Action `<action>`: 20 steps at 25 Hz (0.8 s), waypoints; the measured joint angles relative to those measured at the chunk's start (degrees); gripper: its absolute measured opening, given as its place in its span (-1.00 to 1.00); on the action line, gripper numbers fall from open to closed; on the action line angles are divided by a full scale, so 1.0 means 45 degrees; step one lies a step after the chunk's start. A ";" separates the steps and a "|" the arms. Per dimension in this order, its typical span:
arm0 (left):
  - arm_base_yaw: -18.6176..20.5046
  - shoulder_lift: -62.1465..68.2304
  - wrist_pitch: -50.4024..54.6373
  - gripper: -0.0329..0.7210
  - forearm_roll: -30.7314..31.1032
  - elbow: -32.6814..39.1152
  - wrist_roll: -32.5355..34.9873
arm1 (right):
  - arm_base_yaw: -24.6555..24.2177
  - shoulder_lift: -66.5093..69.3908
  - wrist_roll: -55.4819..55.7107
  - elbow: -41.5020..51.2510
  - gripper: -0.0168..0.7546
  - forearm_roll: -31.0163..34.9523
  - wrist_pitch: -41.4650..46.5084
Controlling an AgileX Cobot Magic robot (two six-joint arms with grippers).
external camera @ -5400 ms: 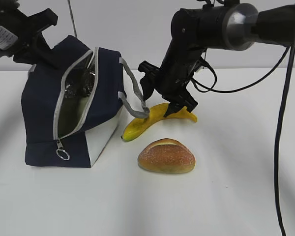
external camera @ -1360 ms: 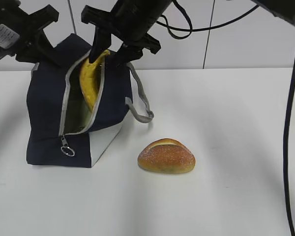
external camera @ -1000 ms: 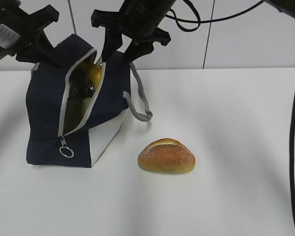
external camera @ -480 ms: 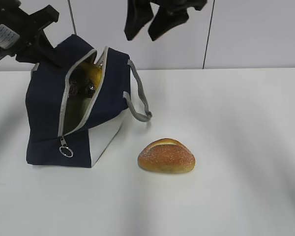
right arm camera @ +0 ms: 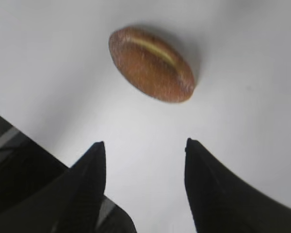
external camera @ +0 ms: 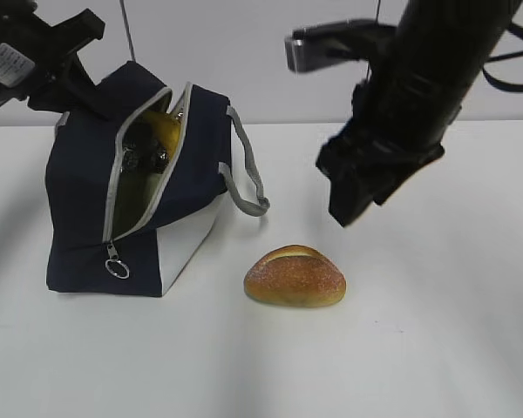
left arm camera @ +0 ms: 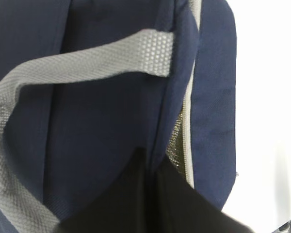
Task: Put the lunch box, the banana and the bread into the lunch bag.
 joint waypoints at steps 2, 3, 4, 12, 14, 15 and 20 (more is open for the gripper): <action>0.0000 0.0000 0.0000 -0.92 0.0000 0.0000 0.0000 | 0.0000 -0.0111 -0.0637 0.0820 0.05 -0.0024 -0.0030; 0.0000 0.0000 0.0000 -0.92 0.0000 0.0000 0.0000 | 0.0000 -0.0111 -0.0790 0.1105 0.05 -0.0019 -0.0145; 0.0000 0.0000 0.0000 -0.92 0.0000 0.0000 0.0000 | 0.0000 -0.0111 -0.1039 0.1409 0.05 -0.0019 -0.0374; 0.0000 0.0000 0.0011 -0.92 0.0000 0.0000 0.0000 | 0.0000 0.0394 -0.3200 0.1867 0.62 0.0470 -0.2461; 0.0000 0.0000 0.0011 -0.92 0.0000 0.0000 0.0000 | 0.0000 0.0754 -0.3864 0.1867 0.70 0.0622 -0.2820; 0.0000 0.0000 0.0011 -0.92 0.0000 0.0000 0.0000 | 0.0000 0.0975 -0.4259 0.1867 0.71 0.0743 -0.2972; 0.0000 0.0000 0.0011 -0.92 0.0000 0.0000 0.0000 | 0.0000 0.1978 -0.5909 0.1877 0.72 0.0966 -0.4212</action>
